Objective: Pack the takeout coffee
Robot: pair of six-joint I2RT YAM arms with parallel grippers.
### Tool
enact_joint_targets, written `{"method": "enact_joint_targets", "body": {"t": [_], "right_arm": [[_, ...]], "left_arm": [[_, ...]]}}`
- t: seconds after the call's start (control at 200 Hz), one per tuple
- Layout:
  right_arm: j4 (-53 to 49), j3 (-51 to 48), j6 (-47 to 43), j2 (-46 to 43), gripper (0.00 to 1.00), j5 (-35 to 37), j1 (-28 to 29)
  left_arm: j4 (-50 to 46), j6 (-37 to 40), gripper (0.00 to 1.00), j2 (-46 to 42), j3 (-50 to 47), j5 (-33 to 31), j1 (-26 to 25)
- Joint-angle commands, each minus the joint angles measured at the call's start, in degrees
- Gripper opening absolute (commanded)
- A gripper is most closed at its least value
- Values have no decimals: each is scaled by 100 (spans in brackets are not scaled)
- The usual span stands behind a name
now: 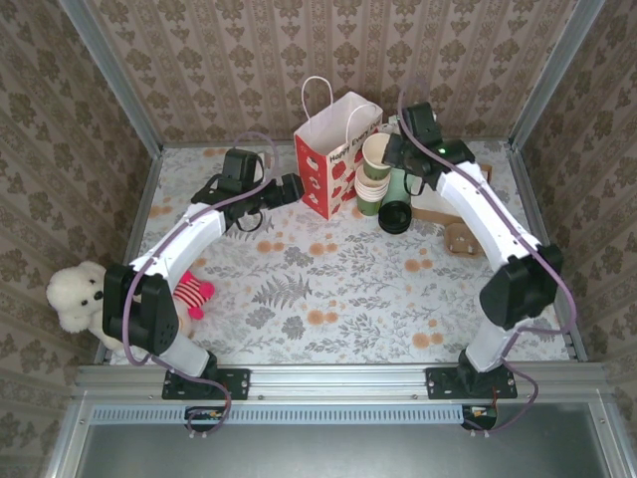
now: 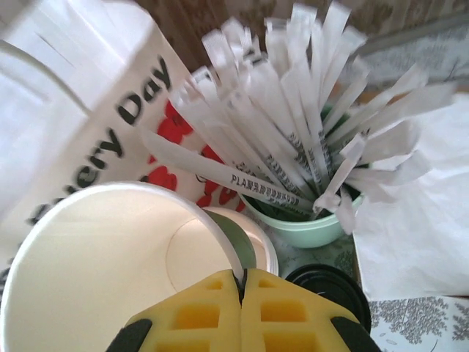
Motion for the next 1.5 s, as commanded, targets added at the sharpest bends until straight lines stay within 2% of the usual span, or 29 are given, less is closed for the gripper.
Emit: {"method": "enact_joint_targets", "body": {"t": [0.0,0.095,0.28,0.5,0.635,0.78,1.495], "right_arm": [[366,-423,-363,-642,0,201,164],[488,-866,-580,-1092,0,247,395],[632,-1809,-710,-1689,0,271,1009],[643,-2442,-197,-1336,0,273,1703],[1253,-2754,99,-986,0,176,1994],[1601,-2949,134,-655,0,-102,2030],[1500,-3139,144,-60,1,-3,2055]], "left_arm": [[370,-360,100,-121,-149,48,8],[649,-590,100,-234,-352,-3,12],[494,-747,100,-418,-484,-156,7],[461,-980,100,-554,-641,-358,19],[354,-1157,100,-468,-651,-300,24],[297,-1197,100,-396,-805,-320,18],[89,-1203,100,-9,-639,83,-37]]}}
